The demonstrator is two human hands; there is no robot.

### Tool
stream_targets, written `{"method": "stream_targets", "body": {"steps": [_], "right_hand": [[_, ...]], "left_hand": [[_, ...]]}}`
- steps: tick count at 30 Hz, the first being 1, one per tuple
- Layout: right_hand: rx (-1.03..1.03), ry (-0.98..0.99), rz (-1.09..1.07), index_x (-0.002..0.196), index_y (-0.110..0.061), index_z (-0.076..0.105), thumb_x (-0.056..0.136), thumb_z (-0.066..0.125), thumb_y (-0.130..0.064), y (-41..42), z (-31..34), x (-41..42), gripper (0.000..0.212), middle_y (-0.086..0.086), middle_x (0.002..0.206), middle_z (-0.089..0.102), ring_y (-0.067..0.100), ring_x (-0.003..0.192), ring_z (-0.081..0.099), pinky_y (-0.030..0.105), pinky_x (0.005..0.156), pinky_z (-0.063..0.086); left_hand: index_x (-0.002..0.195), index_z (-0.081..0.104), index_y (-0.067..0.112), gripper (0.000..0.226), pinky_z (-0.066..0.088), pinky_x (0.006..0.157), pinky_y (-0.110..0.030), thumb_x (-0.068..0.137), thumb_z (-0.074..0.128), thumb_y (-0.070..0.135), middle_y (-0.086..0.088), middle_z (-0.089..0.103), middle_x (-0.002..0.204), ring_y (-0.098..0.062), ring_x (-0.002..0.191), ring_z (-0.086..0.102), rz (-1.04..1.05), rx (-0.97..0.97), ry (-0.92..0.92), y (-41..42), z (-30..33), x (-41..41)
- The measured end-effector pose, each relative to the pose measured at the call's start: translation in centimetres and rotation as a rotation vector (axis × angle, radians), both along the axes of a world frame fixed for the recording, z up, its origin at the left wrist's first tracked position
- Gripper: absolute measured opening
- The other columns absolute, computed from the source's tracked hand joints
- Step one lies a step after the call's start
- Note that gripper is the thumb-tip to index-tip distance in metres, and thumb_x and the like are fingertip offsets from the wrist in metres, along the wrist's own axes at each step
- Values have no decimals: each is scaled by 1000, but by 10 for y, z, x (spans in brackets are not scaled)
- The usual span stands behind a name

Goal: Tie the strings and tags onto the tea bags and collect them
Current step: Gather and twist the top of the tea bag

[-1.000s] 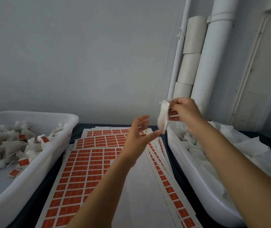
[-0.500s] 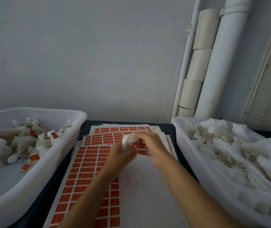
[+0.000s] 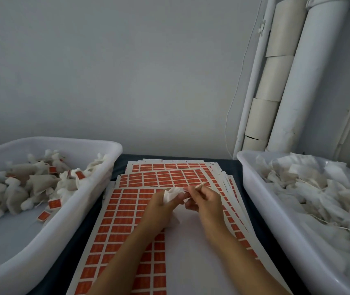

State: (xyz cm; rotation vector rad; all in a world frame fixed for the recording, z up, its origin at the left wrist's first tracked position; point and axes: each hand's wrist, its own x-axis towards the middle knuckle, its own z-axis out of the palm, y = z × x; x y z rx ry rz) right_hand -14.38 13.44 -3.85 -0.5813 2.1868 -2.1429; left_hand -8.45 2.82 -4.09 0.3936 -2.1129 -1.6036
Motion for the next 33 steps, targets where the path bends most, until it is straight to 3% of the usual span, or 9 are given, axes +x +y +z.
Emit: {"method": "stream_targets", "body": {"steps": [4,10,15,19,24,33], "right_hand": [[105,161,-16,83,-17,66,90,58,-24,3,-6,-2,12,-8,73,68,4,64,65,9,58,49],[268,399,32,89,-27,64,85,61,-27,4,-8,-3,5,-23,75,62,-7,70,63,4,59,47],[337,579,-6,81,-27,56,84,66,-22,6,-8,-5,12,-23,70,55,-3,63,59,2,62,45],[393,620,-67,74,-24,53,80,70,-21,3,-9,-3,18,-20,63,51,7,57,56,4,55,44],[386,616,-100,71,-26,50,78,72,-23,2,-8,1,23,-22,59,47,6,52,53,3,49,39],[348,593,-127,73,-28,48,78,72,-27,0,-3,1,25,-25,59,46,4,51,54,1,51,41]], "left_hand": [[78,57,33,18,40,47,-4,79,53,51,15,57,64,9,56,57,-33,-2,83,-1,0,4],[82,58,32,12,43,52,-9,89,53,40,13,59,70,-7,63,58,25,-93,80,-7,-5,-1],[77,62,30,14,42,53,-9,90,58,29,14,60,68,-1,61,56,33,-218,124,-11,-3,-3],[78,64,25,12,43,52,-9,90,59,22,13,60,66,2,61,56,25,-246,152,-11,-5,-2],[77,65,20,13,42,51,-9,89,60,17,12,59,63,0,60,55,30,-222,181,-8,-7,-2],[80,65,12,15,42,48,-9,91,57,17,2,61,65,-1,55,55,33,-97,185,-2,-2,-5]]}}
